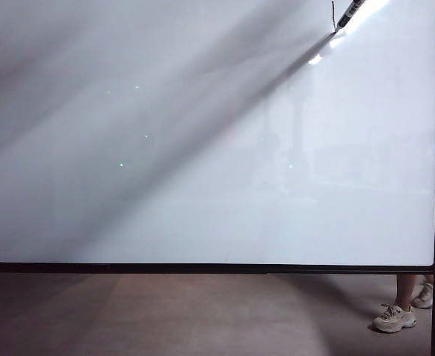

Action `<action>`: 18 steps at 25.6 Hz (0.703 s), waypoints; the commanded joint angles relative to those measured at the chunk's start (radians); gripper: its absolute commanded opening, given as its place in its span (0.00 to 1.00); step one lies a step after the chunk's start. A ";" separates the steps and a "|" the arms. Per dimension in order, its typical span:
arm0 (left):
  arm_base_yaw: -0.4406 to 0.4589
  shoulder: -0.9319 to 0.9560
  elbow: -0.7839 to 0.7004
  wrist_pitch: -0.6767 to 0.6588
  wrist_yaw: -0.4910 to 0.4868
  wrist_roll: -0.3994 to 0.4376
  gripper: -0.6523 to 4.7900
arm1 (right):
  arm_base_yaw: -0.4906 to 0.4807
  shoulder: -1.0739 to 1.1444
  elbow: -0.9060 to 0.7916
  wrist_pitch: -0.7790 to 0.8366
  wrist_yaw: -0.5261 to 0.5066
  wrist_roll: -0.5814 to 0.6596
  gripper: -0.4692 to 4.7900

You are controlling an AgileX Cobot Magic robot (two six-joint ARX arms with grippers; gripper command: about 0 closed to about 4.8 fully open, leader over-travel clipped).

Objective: Reach to the right to find the marker pen, pick it up, and write the number 4 on the whiteboard.

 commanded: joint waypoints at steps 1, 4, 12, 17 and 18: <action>0.001 -0.005 0.004 0.011 0.002 0.004 0.11 | -0.001 0.003 0.004 0.024 -0.003 0.002 0.08; 0.001 -0.005 0.004 0.011 0.002 0.003 0.11 | -0.001 0.003 0.004 0.026 0.006 0.002 0.08; 0.001 -0.005 0.004 0.011 0.002 0.003 0.11 | -0.032 0.002 0.005 0.022 0.012 0.002 0.08; 0.001 -0.005 0.004 0.001 0.002 0.003 0.11 | -0.066 -0.001 0.005 0.021 0.011 0.006 0.08; 0.001 -0.005 0.004 -0.003 0.002 0.003 0.11 | -0.068 -0.001 0.005 0.021 0.011 0.006 0.08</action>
